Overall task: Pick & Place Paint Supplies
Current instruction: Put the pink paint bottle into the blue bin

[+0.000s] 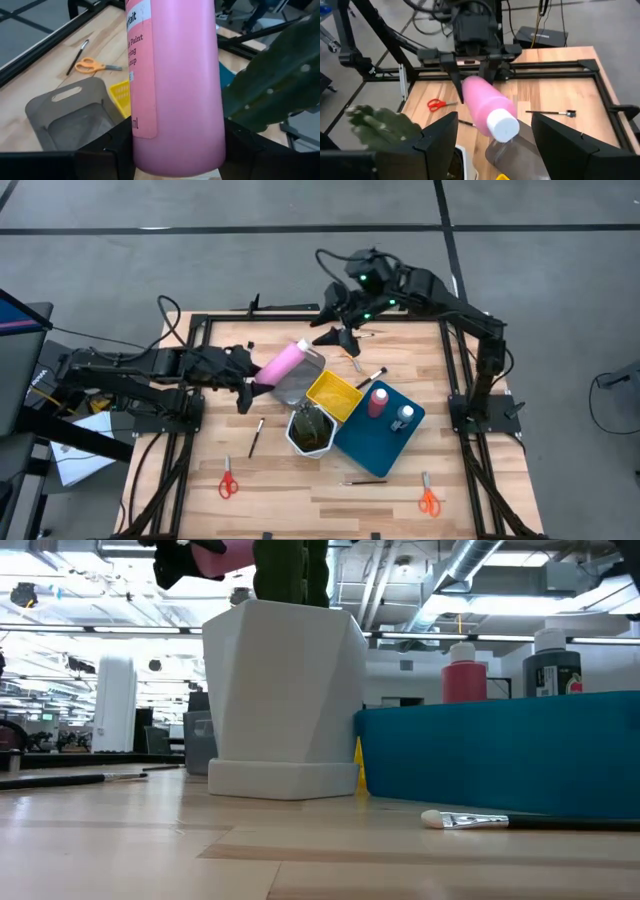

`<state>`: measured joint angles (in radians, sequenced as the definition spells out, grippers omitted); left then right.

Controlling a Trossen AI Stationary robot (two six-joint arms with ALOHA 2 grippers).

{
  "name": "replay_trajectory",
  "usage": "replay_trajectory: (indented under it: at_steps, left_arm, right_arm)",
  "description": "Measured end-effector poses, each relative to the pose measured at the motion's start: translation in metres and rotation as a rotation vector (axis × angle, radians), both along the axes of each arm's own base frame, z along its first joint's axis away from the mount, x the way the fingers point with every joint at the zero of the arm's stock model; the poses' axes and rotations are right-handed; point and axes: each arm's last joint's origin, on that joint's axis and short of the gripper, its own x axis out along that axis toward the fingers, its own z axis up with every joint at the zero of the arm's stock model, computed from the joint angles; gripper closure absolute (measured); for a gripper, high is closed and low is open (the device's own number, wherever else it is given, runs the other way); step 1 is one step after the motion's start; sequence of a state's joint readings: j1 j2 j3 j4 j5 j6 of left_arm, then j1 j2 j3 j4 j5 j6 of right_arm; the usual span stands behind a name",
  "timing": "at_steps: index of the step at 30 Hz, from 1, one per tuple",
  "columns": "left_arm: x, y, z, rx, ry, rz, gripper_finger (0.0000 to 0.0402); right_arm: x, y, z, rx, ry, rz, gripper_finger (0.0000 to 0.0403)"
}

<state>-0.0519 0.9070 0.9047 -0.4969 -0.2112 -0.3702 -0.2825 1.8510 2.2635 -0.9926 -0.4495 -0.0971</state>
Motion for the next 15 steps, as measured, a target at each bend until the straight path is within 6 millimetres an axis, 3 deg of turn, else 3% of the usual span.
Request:
replay_trajectory:
  at_steps: [3,15]
  left_arm:
    - [0.0006,-0.0011,0.0011,0.000,-0.013,-0.006,0.0205]
    - [0.0046,-0.0016,0.0098,0.025,-0.108,-0.021,0.0208]
  right_arm:
    - [0.0077,-0.0014,-0.0076,0.016,0.015,0.016,0.0153]
    - [0.0093,-0.0017,-0.0046,0.029,-0.015,0.013,0.0153]
